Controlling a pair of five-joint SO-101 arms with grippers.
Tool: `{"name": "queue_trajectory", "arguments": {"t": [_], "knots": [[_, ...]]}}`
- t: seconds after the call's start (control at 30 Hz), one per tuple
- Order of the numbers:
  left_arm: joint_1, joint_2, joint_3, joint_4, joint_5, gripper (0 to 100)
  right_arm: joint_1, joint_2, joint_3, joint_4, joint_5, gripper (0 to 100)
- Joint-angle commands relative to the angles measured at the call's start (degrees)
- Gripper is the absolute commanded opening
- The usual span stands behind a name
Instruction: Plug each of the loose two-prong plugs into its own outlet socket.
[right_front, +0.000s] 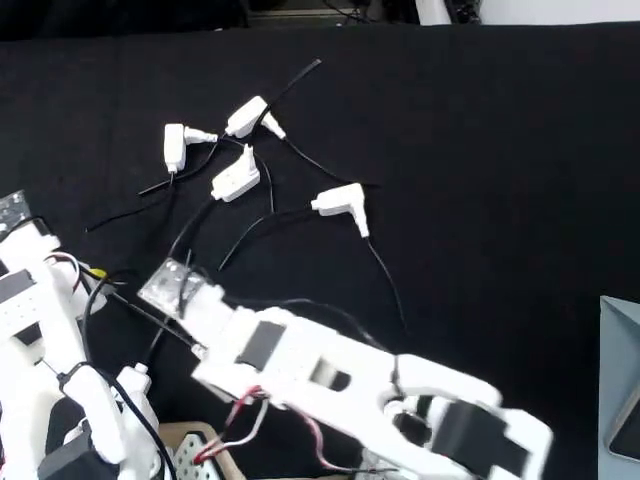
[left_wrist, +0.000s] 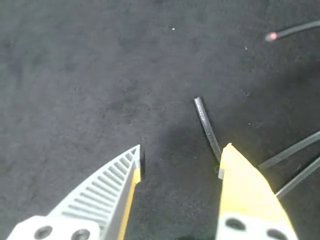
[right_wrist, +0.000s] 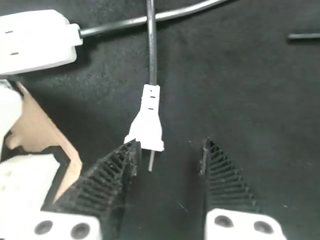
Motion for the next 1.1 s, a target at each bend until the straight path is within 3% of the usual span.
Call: {"name": "queue_trajectory", "arguments": {"t": [0.0,0.43,0.6,0.63,0.8,1.07], "knots": [[-0.6,-1.3,-2.2,-0.7,0.4,26,-1.6,5.9,-6.4,-0.9,-2.0,19.4],[-0.6,-1.1,-2.2,-0.7,0.4,26,-1.2,16.0,-9.8,-0.4,-3.2,18.7],[-0.6,-1.1,-2.2,-0.7,0.4,26,-1.1,16.0,-9.5,-0.4,-2.7,0.6],[-0.6,-1.1,-2.1,-0.7,0.4,26,-0.8,16.0,-9.5,-0.3,-2.7,2.0],[-0.5,-1.4,-1.6,-0.8,0.3,26,3.7,15.0,-9.4,2.9,-2.6,1.2],[-0.2,-1.3,-1.6,-0.8,0.3,26,17.0,1.6,-8.0,10.8,1.8,1.2]]}}
